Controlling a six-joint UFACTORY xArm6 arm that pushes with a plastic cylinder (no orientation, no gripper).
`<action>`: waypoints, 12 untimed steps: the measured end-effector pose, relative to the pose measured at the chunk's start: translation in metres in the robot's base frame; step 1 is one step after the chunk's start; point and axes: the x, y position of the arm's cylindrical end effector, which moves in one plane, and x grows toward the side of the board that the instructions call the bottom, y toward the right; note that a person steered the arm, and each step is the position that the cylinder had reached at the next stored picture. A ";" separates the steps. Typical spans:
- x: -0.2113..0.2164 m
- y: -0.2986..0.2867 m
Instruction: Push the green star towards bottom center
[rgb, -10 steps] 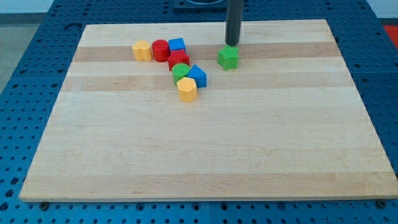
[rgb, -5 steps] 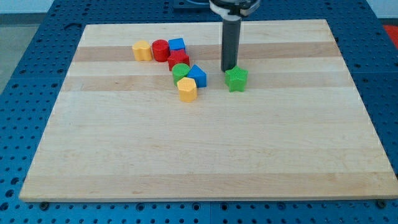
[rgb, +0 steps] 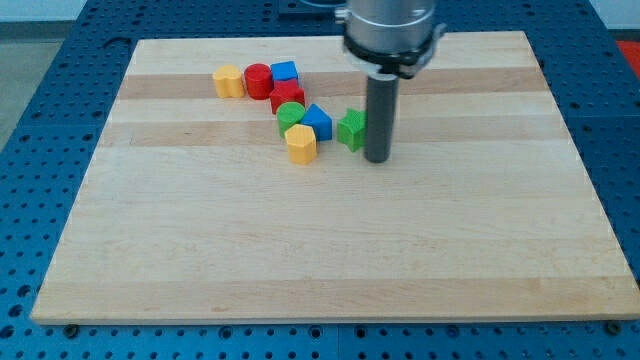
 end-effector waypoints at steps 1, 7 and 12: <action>-0.032 0.033; 0.041 -0.091; 0.062 -0.132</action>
